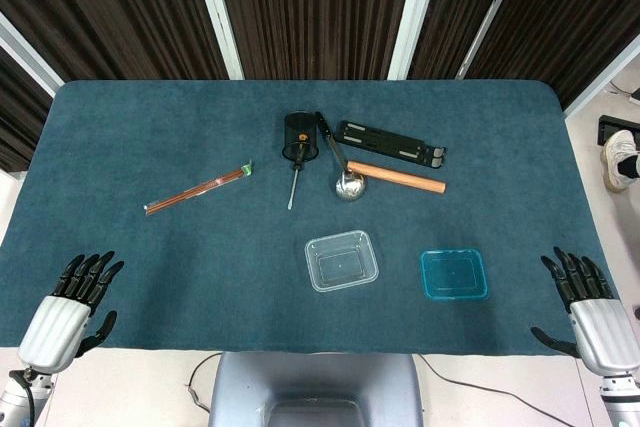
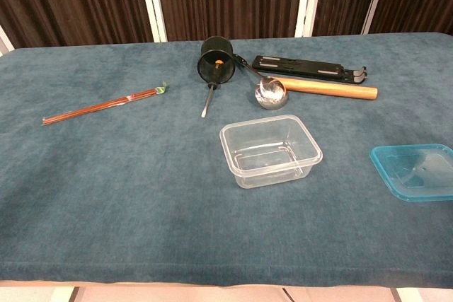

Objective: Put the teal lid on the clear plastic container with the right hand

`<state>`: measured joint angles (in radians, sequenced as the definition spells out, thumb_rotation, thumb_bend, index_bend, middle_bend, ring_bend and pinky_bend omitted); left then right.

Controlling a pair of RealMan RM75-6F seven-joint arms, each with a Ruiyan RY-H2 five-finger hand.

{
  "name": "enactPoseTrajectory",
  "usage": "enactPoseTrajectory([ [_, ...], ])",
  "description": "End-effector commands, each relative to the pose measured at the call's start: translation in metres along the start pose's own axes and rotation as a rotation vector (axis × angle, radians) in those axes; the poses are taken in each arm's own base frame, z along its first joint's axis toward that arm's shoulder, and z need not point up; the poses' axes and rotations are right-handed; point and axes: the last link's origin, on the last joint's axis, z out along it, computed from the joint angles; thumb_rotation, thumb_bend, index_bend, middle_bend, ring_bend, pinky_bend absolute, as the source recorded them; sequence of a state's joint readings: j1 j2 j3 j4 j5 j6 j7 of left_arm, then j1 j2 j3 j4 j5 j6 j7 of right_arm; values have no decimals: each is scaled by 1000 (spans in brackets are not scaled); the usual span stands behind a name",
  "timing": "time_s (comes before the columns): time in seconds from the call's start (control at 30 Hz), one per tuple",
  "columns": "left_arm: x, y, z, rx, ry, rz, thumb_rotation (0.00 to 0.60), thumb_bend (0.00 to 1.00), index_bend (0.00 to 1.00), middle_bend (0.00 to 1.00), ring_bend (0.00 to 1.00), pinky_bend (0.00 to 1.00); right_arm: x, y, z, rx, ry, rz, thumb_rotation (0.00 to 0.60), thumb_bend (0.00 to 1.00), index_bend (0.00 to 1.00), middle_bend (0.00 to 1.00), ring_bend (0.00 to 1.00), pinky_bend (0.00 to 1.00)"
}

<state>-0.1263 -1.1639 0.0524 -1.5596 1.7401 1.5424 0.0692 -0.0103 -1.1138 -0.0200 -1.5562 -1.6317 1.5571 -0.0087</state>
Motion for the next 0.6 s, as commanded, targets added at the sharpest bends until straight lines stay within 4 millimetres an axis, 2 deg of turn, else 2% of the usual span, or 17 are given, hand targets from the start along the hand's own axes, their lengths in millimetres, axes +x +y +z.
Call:
enactPoseTrajectory([
  [0.03,-1,0,1,-1,-2,1,600,442,0,0,0,8,0,1,1,-9,3,1,600,187,0,0,0,0],
  [0.33,1,0,3,-15,14,-14,600,442,0,0,0,8,-12,2,17,-18,-88,28,600,187,0,0,0,0],
  [0.6,0,-1,5,-22,19,-23,600,442,0,0,0,11,-30,8,71,1,-304,-4,600,187,0,0,0,0],
])
